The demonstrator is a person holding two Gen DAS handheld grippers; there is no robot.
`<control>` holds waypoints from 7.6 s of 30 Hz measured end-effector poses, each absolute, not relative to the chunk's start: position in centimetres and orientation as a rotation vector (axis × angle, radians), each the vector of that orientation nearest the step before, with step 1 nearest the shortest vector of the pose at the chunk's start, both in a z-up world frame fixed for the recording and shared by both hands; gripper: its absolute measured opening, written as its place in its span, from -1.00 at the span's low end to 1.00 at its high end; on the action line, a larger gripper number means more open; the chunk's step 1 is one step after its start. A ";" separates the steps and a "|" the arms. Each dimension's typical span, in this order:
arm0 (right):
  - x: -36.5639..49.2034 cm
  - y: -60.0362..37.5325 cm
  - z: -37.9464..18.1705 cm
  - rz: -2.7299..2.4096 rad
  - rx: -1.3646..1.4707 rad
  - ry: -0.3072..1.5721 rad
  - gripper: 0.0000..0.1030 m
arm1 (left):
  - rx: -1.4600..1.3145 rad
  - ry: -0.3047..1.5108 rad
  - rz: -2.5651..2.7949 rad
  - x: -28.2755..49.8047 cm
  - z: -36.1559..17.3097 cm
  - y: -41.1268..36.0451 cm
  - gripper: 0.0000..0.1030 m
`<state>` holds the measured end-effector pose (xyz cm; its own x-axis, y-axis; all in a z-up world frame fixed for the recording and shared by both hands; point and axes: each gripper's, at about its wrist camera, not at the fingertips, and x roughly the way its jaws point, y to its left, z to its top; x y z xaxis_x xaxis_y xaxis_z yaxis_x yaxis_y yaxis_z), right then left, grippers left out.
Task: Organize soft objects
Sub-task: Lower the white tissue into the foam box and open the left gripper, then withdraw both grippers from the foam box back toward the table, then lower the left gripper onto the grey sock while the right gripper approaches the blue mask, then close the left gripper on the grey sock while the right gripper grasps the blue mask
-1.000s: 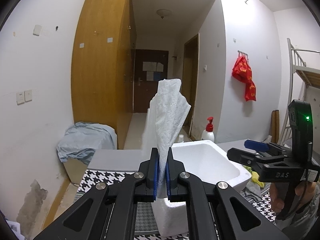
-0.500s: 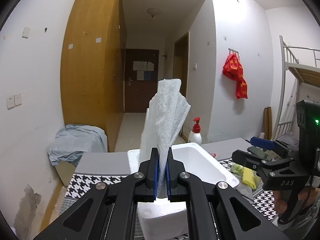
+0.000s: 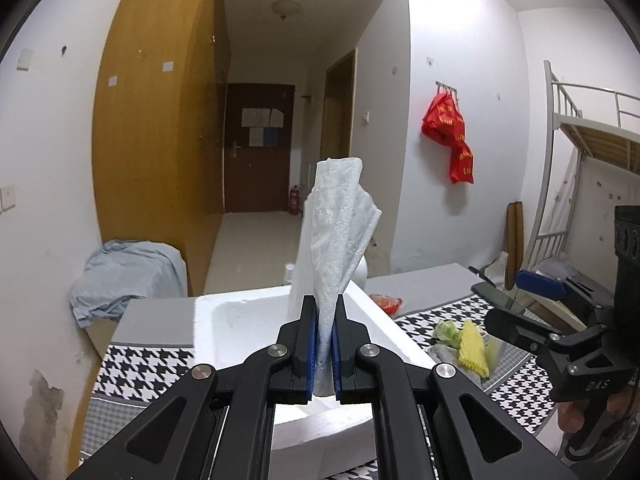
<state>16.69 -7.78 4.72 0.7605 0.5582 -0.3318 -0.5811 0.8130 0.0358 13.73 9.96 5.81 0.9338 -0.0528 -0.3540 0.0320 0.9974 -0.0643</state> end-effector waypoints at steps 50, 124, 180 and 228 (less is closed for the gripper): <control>16.2 -11.4 2.5 0.541 -0.015 0.387 1.00 | -0.104 0.276 0.058 12.5 5.9 9.3 0.92; 14.1 -26.5 -0.5 0.222 0.102 0.327 1.00 | 0.055 0.420 -0.298 16.4 0.6 -6.4 0.98; 22.7 -24.5 -6.6 0.330 0.028 0.638 1.00 | 0.077 0.844 -0.336 25.7 -10.5 -8.5 0.01; 27.0 -19.8 -9.4 0.456 -0.001 0.832 -0.73 | -0.003 0.799 -0.330 24.6 -9.5 -6.2 -0.73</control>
<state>26.97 -19.75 -9.42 0.5830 0.3903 -0.7126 -0.3910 0.9036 0.1750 24.55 -6.17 -9.50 0.6492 -0.2920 -0.7023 0.2897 0.9487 -0.1266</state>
